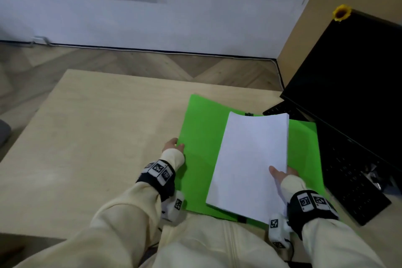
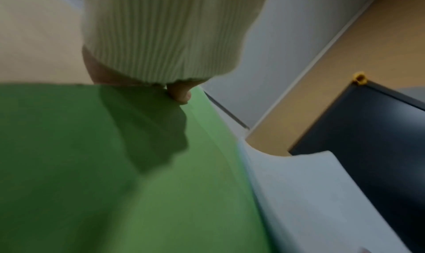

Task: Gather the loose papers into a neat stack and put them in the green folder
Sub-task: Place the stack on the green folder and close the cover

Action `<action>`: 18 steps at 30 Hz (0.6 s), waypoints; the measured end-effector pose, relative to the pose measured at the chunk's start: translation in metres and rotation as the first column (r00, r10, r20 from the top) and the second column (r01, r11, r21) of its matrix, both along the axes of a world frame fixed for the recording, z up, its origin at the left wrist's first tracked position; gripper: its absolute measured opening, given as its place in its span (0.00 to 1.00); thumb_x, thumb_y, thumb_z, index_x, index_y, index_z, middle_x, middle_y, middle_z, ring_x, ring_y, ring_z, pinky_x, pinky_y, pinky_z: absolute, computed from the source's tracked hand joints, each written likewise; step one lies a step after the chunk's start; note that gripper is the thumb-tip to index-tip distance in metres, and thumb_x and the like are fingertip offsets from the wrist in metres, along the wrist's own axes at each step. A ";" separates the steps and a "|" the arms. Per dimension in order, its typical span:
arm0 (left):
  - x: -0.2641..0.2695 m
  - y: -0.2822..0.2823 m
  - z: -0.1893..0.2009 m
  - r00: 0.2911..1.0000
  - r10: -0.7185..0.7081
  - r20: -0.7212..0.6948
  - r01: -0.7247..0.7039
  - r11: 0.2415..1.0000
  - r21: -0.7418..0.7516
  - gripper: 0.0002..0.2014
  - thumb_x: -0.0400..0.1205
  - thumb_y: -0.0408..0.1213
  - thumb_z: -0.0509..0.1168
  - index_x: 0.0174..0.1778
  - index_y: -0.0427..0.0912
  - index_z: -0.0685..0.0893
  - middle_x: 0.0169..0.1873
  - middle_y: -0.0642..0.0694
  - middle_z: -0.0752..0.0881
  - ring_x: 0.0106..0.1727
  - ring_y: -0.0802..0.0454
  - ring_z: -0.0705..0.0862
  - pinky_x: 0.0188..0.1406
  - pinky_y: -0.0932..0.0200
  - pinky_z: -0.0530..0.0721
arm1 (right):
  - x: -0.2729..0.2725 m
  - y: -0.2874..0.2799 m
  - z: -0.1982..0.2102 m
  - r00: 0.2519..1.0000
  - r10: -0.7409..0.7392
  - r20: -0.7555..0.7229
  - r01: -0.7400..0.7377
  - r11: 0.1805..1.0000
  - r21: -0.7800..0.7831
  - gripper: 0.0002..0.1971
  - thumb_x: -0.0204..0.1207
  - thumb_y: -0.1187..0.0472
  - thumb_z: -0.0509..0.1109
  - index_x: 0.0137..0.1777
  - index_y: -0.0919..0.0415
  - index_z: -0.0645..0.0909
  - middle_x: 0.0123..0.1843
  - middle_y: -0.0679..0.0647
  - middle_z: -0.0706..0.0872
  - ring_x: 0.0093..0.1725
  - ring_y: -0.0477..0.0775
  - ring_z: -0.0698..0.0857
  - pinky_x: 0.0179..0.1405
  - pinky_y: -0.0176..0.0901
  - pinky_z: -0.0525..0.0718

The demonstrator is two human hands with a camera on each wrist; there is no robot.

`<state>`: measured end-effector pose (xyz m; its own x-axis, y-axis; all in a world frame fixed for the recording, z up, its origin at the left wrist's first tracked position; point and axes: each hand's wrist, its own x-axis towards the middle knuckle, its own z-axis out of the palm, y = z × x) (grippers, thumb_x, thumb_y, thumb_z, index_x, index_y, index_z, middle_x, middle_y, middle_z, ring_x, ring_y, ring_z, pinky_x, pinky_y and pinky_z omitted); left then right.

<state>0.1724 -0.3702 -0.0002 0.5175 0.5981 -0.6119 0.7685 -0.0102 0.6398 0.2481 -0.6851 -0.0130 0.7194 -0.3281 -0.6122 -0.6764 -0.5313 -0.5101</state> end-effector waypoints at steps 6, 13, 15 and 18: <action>-0.037 0.098 0.043 0.991 0.118 0.066 -0.125 0.985 0.122 0.23 0.83 0.32 0.61 0.75 0.35 0.71 0.73 0.35 0.76 0.72 0.36 0.76 0.76 0.47 0.70 | 0.002 0.051 0.006 0.998 -0.012 0.066 0.009 0.999 0.051 0.38 0.74 0.58 0.72 0.80 0.69 0.59 0.81 0.64 0.65 0.79 0.64 0.66 0.80 0.50 0.63; -0.085 0.198 0.086 0.982 0.174 0.072 -0.186 0.953 0.241 0.21 0.83 0.33 0.62 0.73 0.36 0.73 0.70 0.35 0.79 0.67 0.35 0.80 0.73 0.43 0.75 | -0.012 0.146 0.005 0.997 0.057 0.057 -0.063 0.992 0.107 0.39 0.73 0.55 0.72 0.80 0.67 0.60 0.80 0.64 0.64 0.78 0.64 0.68 0.79 0.52 0.65; -0.096 0.222 0.096 0.985 0.162 0.057 -0.172 0.947 0.272 0.22 0.83 0.34 0.62 0.74 0.36 0.73 0.70 0.34 0.79 0.68 0.34 0.79 0.74 0.44 0.74 | -0.016 0.177 0.005 0.996 0.082 -0.026 -0.077 0.985 0.153 0.40 0.73 0.51 0.72 0.80 0.66 0.60 0.81 0.63 0.63 0.77 0.63 0.67 0.76 0.48 0.67; -0.111 0.254 0.108 0.989 0.143 0.028 -0.145 0.942 0.302 0.22 0.83 0.34 0.61 0.75 0.37 0.71 0.72 0.34 0.76 0.71 0.34 0.77 0.75 0.44 0.72 | -0.019 0.218 0.000 0.977 0.187 -0.104 -0.167 0.969 0.180 0.20 0.76 0.53 0.69 0.64 0.62 0.75 0.74 0.64 0.74 0.60 0.58 0.76 0.55 0.39 0.71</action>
